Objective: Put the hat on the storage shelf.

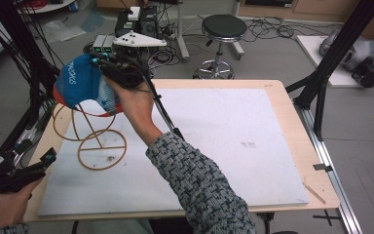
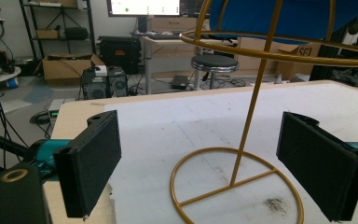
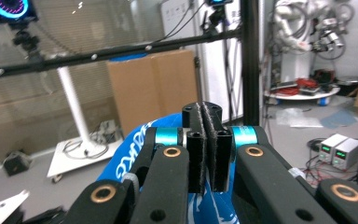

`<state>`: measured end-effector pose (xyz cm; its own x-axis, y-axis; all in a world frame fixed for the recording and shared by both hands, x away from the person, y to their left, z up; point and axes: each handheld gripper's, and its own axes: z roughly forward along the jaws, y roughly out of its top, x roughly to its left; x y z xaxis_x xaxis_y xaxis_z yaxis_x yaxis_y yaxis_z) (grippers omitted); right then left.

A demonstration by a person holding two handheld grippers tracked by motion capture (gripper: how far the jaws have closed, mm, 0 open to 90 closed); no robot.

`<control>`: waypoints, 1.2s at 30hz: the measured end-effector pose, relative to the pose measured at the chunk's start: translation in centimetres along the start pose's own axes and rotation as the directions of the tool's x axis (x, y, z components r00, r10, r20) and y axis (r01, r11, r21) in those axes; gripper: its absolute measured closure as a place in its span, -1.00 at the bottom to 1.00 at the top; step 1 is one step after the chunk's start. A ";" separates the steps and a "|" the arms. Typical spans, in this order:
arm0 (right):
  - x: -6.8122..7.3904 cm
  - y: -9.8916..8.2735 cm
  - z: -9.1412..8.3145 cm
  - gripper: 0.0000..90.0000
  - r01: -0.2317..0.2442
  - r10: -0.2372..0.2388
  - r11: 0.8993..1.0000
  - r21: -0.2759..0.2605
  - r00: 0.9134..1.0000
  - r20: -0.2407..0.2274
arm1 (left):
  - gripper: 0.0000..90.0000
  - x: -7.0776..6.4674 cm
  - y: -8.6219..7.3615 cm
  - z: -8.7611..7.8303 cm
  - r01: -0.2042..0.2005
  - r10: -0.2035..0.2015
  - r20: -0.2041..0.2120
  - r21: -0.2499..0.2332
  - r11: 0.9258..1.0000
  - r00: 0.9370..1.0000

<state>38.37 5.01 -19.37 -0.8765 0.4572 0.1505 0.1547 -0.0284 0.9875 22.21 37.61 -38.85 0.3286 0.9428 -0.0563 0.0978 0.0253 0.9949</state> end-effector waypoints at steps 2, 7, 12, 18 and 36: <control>0.5 -0.2 0.2 0.96 0.006 -0.006 1.000 0.015 1.000 -0.017 | -0.69 0.0 0.0 0.0 -0.002 0.002 0.003 0.002 1.000 1.000; 1.7 -0.8 0.8 0.96 0.018 -0.015 0.998 0.057 0.998 -0.058 | -0.69 -0.1 0.0 0.1 -0.006 0.006 0.001 0.002 1.000 1.000; 2.5 -1.5 1.3 0.96 0.025 -0.018 0.996 0.088 0.997 -0.075 | -0.69 0.0 0.0 0.0 -0.008 0.008 0.000 0.004 1.000 1.000; 3.3 -2.1 2.0 0.96 0.046 -0.036 0.992 0.118 0.995 -0.088 | -0.69 0.0 0.0 0.1 -0.007 0.007 0.003 0.002 1.000 1.000; 5.8 -1.4 3.3 0.96 0.074 -0.061 0.992 0.106 0.991 -0.123 | -0.69 0.2 -0.1 0.0 -0.001 0.001 -0.003 0.002 1.000 1.000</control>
<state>34.52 10.61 -19.99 -0.9336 0.3455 0.0949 0.1369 0.0994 0.9856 22.21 37.79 -38.94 0.3257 0.9439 -0.0547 0.0993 0.0234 0.9948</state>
